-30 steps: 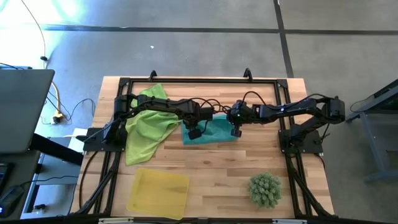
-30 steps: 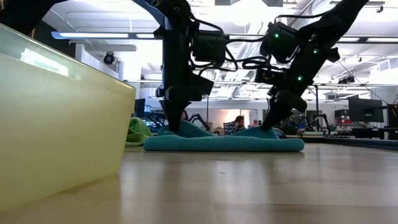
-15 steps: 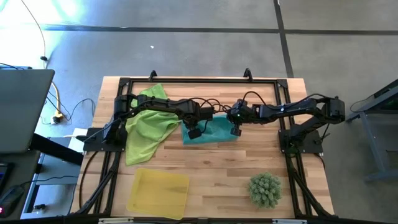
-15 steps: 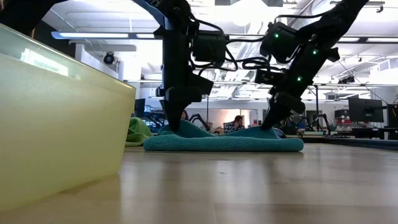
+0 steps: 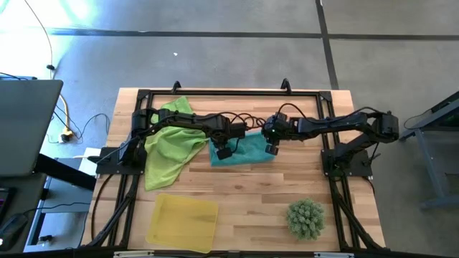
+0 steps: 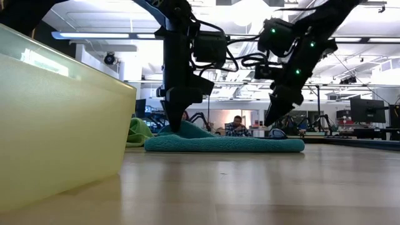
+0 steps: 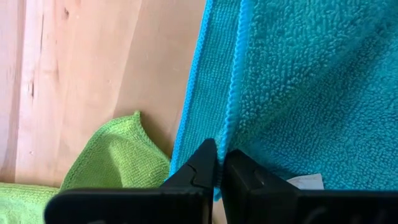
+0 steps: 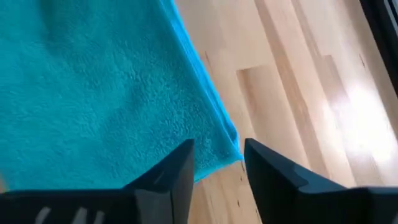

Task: Roll microfiber towels into tight, uniform cylinder then place into a basket
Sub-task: Roll the blue microfiber towel

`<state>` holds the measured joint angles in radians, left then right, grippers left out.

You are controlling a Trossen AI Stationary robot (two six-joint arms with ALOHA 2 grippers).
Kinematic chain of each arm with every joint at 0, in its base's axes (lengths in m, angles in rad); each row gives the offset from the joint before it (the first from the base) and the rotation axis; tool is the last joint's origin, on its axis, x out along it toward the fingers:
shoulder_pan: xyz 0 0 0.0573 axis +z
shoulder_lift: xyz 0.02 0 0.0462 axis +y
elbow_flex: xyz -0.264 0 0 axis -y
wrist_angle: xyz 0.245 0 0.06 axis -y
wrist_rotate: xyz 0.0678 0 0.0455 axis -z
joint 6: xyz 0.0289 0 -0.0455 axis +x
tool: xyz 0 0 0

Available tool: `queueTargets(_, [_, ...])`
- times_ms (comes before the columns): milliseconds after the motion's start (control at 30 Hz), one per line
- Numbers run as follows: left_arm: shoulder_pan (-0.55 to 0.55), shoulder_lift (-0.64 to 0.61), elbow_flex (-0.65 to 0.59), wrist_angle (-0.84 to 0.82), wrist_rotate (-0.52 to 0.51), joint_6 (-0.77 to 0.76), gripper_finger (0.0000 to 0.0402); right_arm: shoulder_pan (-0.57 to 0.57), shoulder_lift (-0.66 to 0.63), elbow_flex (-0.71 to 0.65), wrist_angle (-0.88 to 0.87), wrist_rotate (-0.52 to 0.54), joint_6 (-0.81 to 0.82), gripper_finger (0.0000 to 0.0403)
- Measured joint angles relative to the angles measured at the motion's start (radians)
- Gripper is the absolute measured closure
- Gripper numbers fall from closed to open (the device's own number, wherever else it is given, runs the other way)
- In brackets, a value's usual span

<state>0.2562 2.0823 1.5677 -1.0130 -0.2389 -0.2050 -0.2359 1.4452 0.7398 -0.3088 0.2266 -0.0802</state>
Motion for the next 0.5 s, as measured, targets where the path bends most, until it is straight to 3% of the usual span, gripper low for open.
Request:
queueTargets(167, [-0.001,0.0,0.0,0.001,0.0,0.0,0.0389,0.0,0.01,-0.015,0.083,-0.16,0.017,0.0264])
queueTargets(500, [-0.001,0.0,0.0,0.001,0.0,0.01,0.0388,-0.001,0.096,-0.069,0.159,-0.17,0.055,0.0281])
